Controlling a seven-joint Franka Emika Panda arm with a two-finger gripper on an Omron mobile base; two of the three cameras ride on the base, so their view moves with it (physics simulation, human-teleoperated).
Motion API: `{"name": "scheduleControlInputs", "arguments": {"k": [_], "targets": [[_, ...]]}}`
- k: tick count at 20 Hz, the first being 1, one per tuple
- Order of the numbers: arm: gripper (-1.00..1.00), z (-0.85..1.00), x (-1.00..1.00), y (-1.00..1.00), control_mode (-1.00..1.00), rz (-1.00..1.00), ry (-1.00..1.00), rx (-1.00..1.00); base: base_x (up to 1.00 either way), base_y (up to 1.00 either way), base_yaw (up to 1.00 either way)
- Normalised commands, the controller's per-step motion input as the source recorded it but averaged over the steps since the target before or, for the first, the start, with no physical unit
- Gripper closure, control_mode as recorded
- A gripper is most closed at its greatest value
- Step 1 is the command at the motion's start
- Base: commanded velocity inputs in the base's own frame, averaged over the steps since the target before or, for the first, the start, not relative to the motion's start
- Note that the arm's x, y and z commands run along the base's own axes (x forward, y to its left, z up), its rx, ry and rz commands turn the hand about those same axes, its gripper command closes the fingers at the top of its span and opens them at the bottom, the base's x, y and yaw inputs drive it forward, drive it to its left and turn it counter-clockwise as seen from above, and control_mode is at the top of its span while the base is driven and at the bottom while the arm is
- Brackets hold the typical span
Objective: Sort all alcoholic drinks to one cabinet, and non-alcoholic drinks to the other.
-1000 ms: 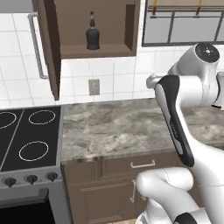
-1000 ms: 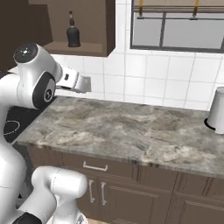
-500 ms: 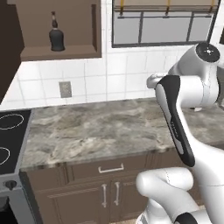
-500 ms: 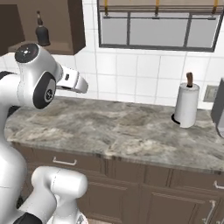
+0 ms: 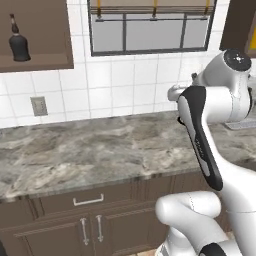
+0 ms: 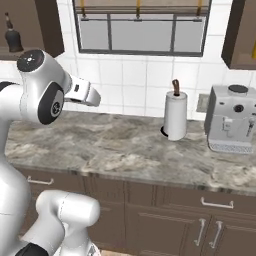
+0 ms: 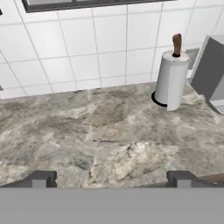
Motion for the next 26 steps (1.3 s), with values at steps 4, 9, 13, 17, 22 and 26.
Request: {"name": "scheduleControlInputs", "arguments": {"k": [4, 9, 13, 17, 22, 26], "targets": [[-1.0, 0.0, 0.0, 0.0, 1.0, 0.0, 0.0, 0.0, -0.12, -0.64, -0.1], [-1.0, 0.0, 0.0, 0.0, 1.0, 0.0, 0.0, 0.0, -0.1, -0.65, -0.09], [-1.0, 0.0, 0.0, 0.0, 1.0, 0.0, 0.0, 0.0, -0.04, -0.67, -0.03], [-1.0, 0.0, 0.0, 0.0, 1.0, 0.0, 0.0, 0.0, 0.0, -0.67, 0.0], [-1.0, 0.0, 0.0, 0.0, 1.0, 0.0, 0.0, 0.0, 0.0, -0.64, 0.0], [-1.0, 0.0, 0.0, 0.0, 1.0, 0.0, 0.0, 0.0, 0.0, -0.61, 0.0]]}}
